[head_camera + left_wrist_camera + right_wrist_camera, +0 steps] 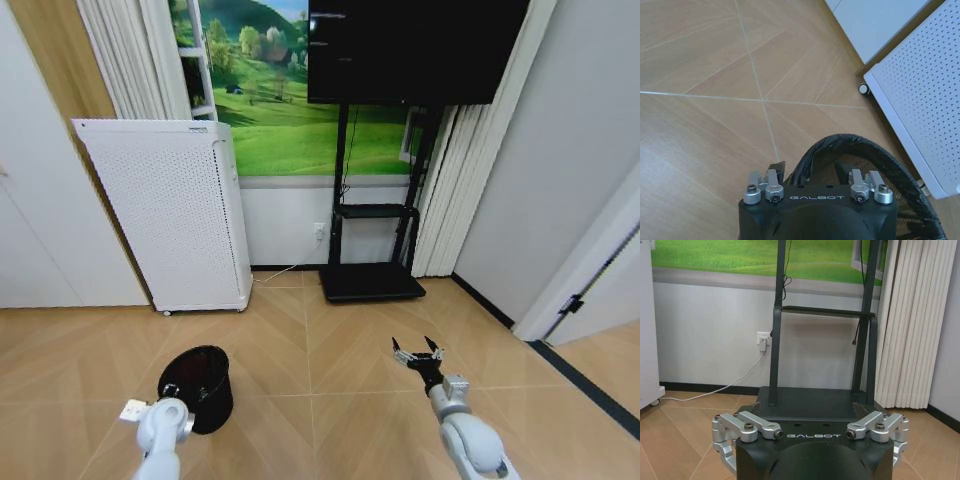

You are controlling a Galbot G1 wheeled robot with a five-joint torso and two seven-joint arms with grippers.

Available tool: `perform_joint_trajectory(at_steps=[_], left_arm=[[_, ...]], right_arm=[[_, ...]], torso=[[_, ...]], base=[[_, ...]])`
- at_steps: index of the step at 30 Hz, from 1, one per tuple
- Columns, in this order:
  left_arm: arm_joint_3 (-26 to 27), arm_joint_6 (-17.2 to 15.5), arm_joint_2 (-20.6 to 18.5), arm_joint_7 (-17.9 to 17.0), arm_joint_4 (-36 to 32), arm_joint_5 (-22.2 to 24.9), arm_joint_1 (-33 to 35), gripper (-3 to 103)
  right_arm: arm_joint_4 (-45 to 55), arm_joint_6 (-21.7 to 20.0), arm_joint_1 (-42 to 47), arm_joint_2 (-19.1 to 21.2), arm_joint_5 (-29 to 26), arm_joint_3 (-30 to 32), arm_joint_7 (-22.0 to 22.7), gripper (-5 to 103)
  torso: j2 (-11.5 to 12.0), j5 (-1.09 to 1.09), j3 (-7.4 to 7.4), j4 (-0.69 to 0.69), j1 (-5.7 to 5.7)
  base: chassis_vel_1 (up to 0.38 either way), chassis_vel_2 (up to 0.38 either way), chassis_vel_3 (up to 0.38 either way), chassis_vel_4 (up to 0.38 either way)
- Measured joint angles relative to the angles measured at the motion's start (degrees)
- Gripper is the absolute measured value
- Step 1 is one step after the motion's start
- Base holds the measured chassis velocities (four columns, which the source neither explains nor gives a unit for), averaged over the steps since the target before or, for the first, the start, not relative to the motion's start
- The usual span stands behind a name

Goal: Pick up the trash bin and place the garbage on the floor into it.

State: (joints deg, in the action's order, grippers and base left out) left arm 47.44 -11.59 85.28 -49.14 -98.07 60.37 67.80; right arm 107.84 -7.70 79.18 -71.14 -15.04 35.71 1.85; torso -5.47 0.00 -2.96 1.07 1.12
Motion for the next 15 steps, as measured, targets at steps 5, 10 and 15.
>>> perform_joint_trajectory(at_steps=[5,10,15], left_arm=[[0.5,-0.2,-0.4,8.3,-2.3,-7.2,0.8,77],[0.5,-1.3,-0.4,20.7,-5.6,-16.8,1.9,93],[-1.0,-2.2,-0.5,36.9,-11.7,-34.4,3.2,100]], right_arm=[[-0.1,0.0,0.0,-0.2,0.1,-0.5,0.1,100],[0.1,-0.1,-0.1,-0.2,-0.5,-0.4,0.3,100],[1.7,-1.0,0.8,0.7,-2.0,-0.1,0.3,100]], torso=[[0.0,-0.01,0.0,0.0,0.0],[0.0,0.0,0.0,0.0,0.0],[0.0,0.0,0.0,0.0,0.0]], base=[[0.0,0.0,0.0,0.0],[0.0,0.0,0.0,0.0],[0.0,0.0,0.0,0.0]])
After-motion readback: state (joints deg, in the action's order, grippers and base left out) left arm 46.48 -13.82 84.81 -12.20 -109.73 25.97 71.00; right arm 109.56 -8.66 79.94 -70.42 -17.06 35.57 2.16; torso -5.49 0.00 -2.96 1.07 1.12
